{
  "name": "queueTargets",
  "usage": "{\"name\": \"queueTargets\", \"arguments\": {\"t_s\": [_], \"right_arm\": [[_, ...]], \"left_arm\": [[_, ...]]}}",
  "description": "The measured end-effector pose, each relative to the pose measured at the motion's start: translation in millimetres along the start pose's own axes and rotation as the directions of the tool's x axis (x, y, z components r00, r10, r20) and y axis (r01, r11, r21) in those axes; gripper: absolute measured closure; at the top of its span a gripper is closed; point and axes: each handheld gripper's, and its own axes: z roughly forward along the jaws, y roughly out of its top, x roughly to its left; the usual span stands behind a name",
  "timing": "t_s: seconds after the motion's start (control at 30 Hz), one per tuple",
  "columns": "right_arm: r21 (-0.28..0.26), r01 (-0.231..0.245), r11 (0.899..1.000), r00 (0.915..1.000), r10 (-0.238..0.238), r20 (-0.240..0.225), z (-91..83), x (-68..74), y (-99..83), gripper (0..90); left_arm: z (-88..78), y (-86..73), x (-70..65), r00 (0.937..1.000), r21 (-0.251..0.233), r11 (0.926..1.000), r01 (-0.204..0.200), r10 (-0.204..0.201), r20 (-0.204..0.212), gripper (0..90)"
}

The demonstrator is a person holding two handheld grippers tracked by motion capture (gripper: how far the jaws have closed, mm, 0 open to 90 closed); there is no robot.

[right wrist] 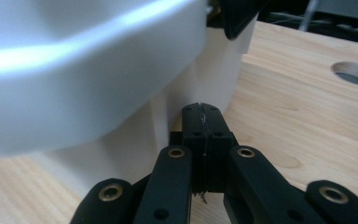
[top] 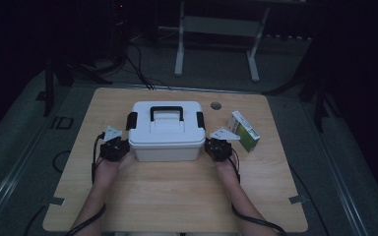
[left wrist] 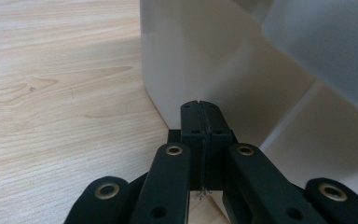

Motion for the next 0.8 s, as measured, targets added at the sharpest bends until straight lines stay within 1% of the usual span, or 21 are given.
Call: {"name": "queueTargets", "arguments": {"t_s": [0.03, 0.1, 0.13, 0.17, 0.2, 0.3, 0.37, 0.4, 0.43, 0.47, 0.53, 0.57, 0.6, 0.63, 0.7, 0.73, 0.8], "right_arm": [[-0.001, 0.0, 1.0, 1.0, 0.0, 0.004, -0.1, 0.6, 0.4, 90.0], [-0.004, -0.02, 1.0, 0.9998, 0.02, -0.007, -0.5, -0.3, 0.0, 90.0], [-0.007, -0.013, 1.0, 0.9999, 0.013, -0.002, -0.9, 0.5, -0.4, 90.0], [-0.004, -0.011, 1.0, 0.9999, 0.011, 0.0, -1.9, 1.4, -0.6, 90.0], [-0.004, -0.014, 1.0, 0.9999, 0.014, -0.002, -2.7, 1.9, -1.1, 90.0], [-0.005, -0.004, 1.0, 1.0, 0.004, -0.006, -6.1, 3.0, -3.0, 90.0], [-0.003, 0.003, 1.0, 1.0, -0.003, -0.009, -9.0, 2.8, -4.2, 90.0], [-0.005, -0.001, 1.0, 1.0, 0.001, -0.01, -10.4, 2.4, -5.1, 90.0], [-0.002, -0.014, 1.0, 0.9998, 0.014, -0.017, -12.1, 1.4, -5.8, 90.0], [-0.001, -0.015, 1.0, 0.9996, 0.015, -0.022, -13.9, 0.5, -6.8, 90.0], [0.002, -0.009, 1.0, 0.9997, 0.009, -0.023, -17.7, 0.0, -8.2, 90.0], [0.002, 0.006, 1.0, 0.9999, -0.006, -0.016, -20.2, 0.1, -9.2, 90.0], [0.002, 0.011, 1.0, 0.9998, -0.011, -0.014, -21.8, 0.3, -10.0, 90.0], [0.004, 0.018, 1.0, 0.9997, -0.018, -0.014, -24.4, 0.1, -11.1, 90.0], [0.003, 0.024, 1.0, 0.9995, -0.024, -0.022, -29.0, -1.5, -13.7, 90.0], [0.004, 0.025, 1.0, 0.9993, -0.025, -0.026, -31.2, -1.7, -14.7, 90.0], [0.009, 0.038, 0.999, 0.9991, -0.038, -0.018, -35.8, -0.7, -16.1, 90.0]], "left_arm": [[-0.4, -0.1, 0.1, 1.0, 0.002, 1.0, -0.001, 0.001, 0.004, 89.4], [-1.4, -0.6, -0.2, 0.9999, 0.0, 1.0, -0.007, 0.007, 0.008, 89.5], [-1.8, -1.0, -0.7, 0.9999, 0.0, 1.0, -0.009, 0.009, 0.01, 89.6], [-2.4, -1.4, -1.3, 0.9998, -0.001, 0.9998, -0.019, 0.019, 0.006, 89.6], [-2.7, -1.9, -1.7, 0.9998, -0.002, 0.9998, -0.021, 0.021, 0.006, 89.6], [-4.0, -2.1, -4.8, 0.9997, 0.003, 0.9997, -0.025, 0.025, 0.004, 89.6], [-5.2, -2.2, -8.0, 0.9989, 0.011, 0.9989, -0.046, 0.046, 0.005, 89.6], [-5.8, -2.5, -9.7, 0.9982, 0.012, 0.9982, -0.059, 0.059, 0.007, 89.6], [-6.4, -2.7, -10.9, 0.9977, 0.015, 0.9976, -0.067, 0.067, 0.011, 89.6], [-6.8, -2.8, -12.0, 0.9974, 0.017, 0.9973, -0.071, 0.071, 0.016, 89.6], [-8.1, -3.1, -15.8, 0.9971, 0.026, 0.997, -0.072, 0.072, 0.023, 89.7], [-8.4, -3.6, -17.1, 0.9969, 0.024, 0.997, -0.074, 0.074, 0.026, 89.7], [-9.2, -4.4, -18.5, 0.9966, 0.024, 0.9969, -0.075, 0.074, 0.035, 89.6], [-10.1, -5.2, -19.6, 0.9957, 0.025, 0.9963, -0.083, 0.081, 0.045, 89.7], [-11.6, -6.0, -22.9, 0.9943, 0.028, 0.995, -0.096, 0.094, 0.051, 89.7], [-12.4, -6.2, -24.7, 0.994, 0.033, 0.9948, -0.096, 0.094, 0.056, 89.7], [-14.2, -7.5, -27.9, 0.9937, 0.036, 0.9948, -0.095, 0.093, 0.062, 89.6]]}}
